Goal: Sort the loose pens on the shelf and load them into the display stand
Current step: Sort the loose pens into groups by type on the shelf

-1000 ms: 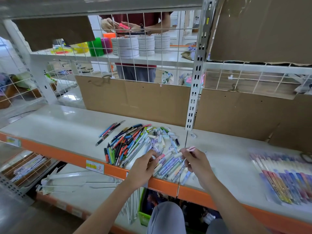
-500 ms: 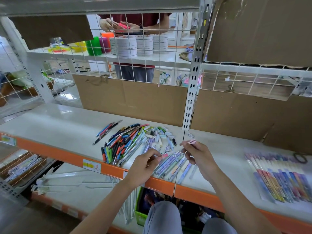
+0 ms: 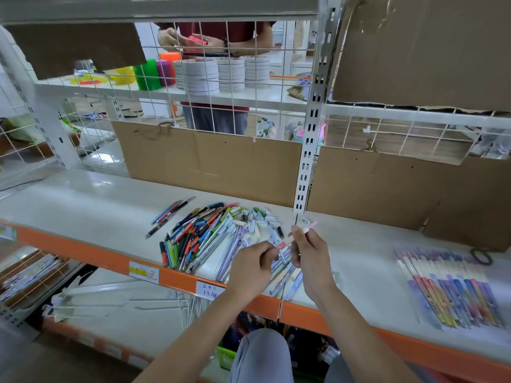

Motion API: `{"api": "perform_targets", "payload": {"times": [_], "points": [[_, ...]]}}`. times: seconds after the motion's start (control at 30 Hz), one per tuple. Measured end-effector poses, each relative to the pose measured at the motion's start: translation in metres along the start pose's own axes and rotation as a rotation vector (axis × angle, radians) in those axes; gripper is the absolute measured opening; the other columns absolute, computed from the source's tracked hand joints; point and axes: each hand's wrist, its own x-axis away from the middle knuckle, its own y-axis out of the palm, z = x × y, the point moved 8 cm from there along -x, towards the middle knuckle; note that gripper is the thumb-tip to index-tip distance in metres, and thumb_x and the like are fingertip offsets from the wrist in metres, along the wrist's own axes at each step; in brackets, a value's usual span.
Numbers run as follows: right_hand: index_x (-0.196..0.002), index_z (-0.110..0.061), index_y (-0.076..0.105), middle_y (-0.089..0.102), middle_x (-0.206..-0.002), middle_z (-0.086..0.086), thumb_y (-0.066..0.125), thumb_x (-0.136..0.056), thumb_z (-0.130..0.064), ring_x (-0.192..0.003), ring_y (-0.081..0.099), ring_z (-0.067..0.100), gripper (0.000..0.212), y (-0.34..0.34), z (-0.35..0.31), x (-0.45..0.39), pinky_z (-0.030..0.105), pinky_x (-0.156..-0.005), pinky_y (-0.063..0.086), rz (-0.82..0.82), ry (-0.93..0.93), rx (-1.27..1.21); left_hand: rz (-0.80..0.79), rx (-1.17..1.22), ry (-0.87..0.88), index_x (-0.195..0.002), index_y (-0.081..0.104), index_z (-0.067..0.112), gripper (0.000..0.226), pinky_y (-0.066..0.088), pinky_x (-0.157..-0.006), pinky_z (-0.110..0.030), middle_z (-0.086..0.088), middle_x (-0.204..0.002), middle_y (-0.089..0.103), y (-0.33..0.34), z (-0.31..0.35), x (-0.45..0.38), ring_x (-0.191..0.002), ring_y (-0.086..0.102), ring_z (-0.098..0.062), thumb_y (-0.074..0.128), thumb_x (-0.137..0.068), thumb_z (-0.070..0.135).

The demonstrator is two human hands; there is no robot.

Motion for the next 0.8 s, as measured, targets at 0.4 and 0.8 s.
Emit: {"api": "perform_targets", "payload": {"times": [0.4, 0.8], "points": [[-0.077, -0.005, 0.049, 0.051, -0.062, 0.006, 0.052, -0.096, -0.025, -0.046, 0.044, 0.011, 0.028, -0.062, 0.031, 0.000, 0.022, -0.045, 0.033, -0.033, 0.164, 0.262, -0.158, -0.050, 0.145, -0.072, 0.049, 0.016, 0.037, 0.027, -0.050, -0.021, 0.010, -0.058, 0.040, 0.074, 0.028, 0.007, -0.052, 0.040, -0.007, 0.040, -0.097, 0.042], [-0.100, -0.012, 0.056, 0.064, -0.093, 0.008, 0.044, -0.097, -0.038, -0.087, 0.060, 0.026, 0.028, -0.218, 0.009, -0.010, 0.028, -0.062, 0.037, 0.161, 0.092, 1.311, -0.242, -0.274, 0.274, -0.096, 0.064, 0.018, 0.027, 0.048, -0.076, -0.032, 0.002, -0.095, 0.056, 0.141, 0.035, -0.005, -0.087, 0.054, -0.015, 0.050, -0.091, 0.040]]}}
